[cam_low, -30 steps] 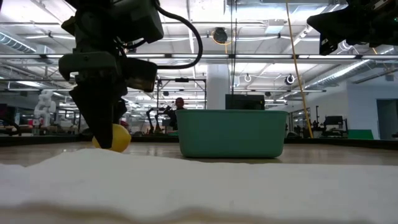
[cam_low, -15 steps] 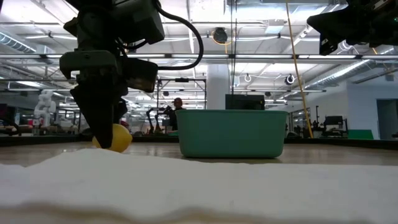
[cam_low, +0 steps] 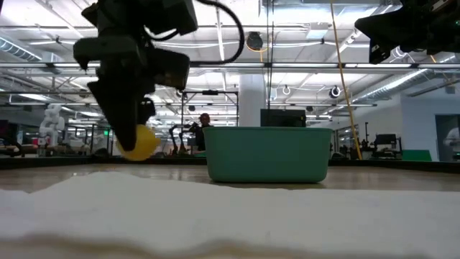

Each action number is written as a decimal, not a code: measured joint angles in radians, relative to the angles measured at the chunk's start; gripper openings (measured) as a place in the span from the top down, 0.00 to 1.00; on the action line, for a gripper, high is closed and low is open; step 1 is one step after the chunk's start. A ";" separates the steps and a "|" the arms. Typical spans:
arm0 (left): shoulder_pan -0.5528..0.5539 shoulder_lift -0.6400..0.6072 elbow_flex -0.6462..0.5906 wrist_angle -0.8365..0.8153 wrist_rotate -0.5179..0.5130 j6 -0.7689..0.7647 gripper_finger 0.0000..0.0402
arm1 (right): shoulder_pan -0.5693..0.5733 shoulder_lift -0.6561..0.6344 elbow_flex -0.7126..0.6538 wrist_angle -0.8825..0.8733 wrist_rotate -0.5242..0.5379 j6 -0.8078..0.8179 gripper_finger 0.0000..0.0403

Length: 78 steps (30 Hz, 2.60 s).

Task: Pick and placing Produce into tupperware
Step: Put the lemon into the bin

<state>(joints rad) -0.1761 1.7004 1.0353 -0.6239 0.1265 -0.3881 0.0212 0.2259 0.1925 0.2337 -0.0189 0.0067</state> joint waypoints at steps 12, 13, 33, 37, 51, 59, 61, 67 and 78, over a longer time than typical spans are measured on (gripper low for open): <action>0.019 0.000 0.181 -0.207 -0.031 0.084 0.47 | 0.000 0.000 0.000 0.000 0.000 0.000 1.00; 0.022 0.000 0.197 -0.233 -0.031 0.093 0.47 | 0.000 0.000 0.000 0.000 0.000 0.000 1.00; 0.190 -0.077 0.415 -0.474 -0.058 0.255 0.46 | 0.000 0.000 0.000 -0.002 0.000 0.000 1.00; 0.212 -0.163 0.414 -0.477 -0.081 0.252 0.46 | 0.000 0.003 0.000 -0.005 0.000 -0.004 1.00; 0.267 -0.358 0.414 -0.513 -0.133 0.256 0.46 | 0.000 0.019 0.000 0.001 0.001 -0.013 1.00; 0.327 -0.434 0.414 -0.526 -0.138 0.299 0.46 | 0.000 0.019 0.000 0.002 0.001 -0.015 1.00; 0.337 -0.452 0.414 -0.526 -0.137 0.302 0.46 | 0.000 0.019 0.000 0.001 0.001 -0.015 1.00; 0.345 -0.459 0.413 -0.513 -0.126 0.292 0.46 | -0.001 0.019 0.000 0.002 0.038 -0.015 1.00; 0.345 -0.356 0.413 -0.348 0.026 0.255 0.46 | -0.001 0.019 0.000 0.002 0.050 -0.008 1.00</action>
<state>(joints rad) 0.1688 1.3445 1.4483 -0.9719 0.1524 -0.1332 0.0204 0.2451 0.1921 0.2352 0.0311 -0.0010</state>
